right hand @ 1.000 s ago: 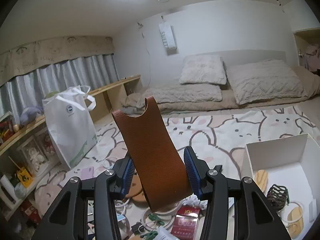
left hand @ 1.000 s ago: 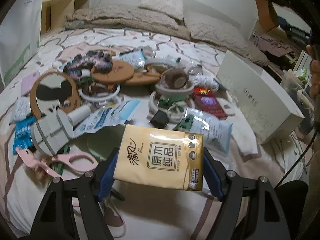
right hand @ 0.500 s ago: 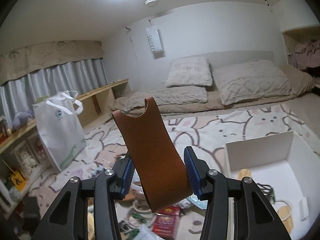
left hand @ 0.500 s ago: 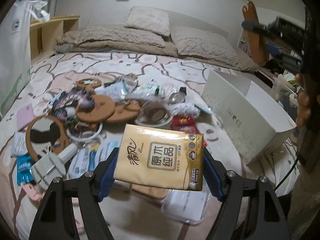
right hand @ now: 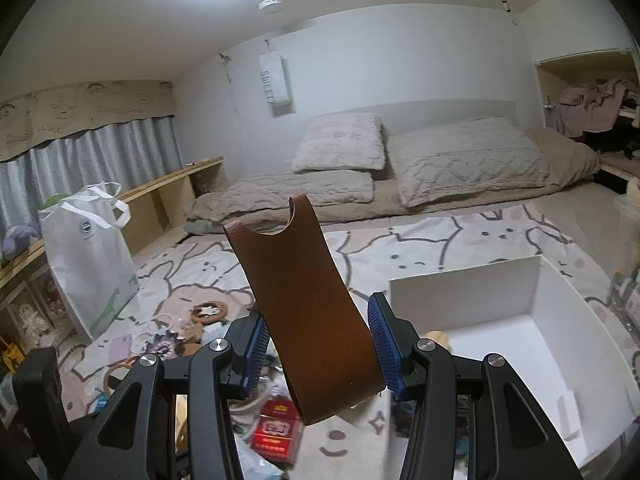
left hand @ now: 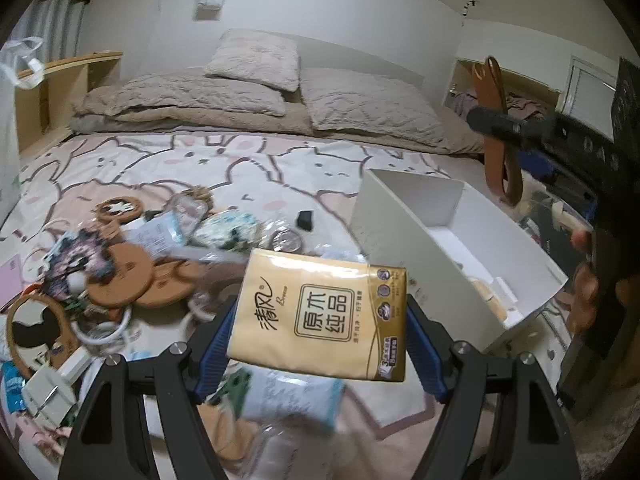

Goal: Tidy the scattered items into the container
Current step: 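Carry the tissue pack with the left tool and the leather sleeve with the right tool over the white box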

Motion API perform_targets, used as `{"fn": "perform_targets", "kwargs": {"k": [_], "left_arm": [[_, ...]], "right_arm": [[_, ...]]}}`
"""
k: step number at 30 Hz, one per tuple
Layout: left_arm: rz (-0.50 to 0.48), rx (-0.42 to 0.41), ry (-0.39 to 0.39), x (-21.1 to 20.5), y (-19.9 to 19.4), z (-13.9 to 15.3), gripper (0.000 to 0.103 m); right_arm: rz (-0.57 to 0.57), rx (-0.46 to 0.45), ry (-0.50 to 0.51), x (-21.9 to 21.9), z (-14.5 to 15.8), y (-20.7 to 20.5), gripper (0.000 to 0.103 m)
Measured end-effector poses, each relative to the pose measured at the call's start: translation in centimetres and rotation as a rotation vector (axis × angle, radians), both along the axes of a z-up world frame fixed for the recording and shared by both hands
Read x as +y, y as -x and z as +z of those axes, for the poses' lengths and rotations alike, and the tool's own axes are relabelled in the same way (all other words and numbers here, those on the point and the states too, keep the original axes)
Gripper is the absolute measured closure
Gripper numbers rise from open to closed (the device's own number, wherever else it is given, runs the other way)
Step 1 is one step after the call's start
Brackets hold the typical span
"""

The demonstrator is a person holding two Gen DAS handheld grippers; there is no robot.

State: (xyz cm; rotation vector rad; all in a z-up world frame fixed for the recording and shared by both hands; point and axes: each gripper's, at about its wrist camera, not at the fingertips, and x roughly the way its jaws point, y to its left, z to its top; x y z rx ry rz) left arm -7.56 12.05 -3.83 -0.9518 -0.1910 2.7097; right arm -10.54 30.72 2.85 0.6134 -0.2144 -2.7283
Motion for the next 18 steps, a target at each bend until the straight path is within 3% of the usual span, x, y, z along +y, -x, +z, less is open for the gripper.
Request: {"fn": "perform_targets", "kwargs": {"k": [18], "left_arm": [[-0.093,0.078,-0.03,6.4,2.1,3.7,0.026]], "right_arm": [[-0.169,0.069,0.085,8.0,0.9,-2.1,0.054]]}}
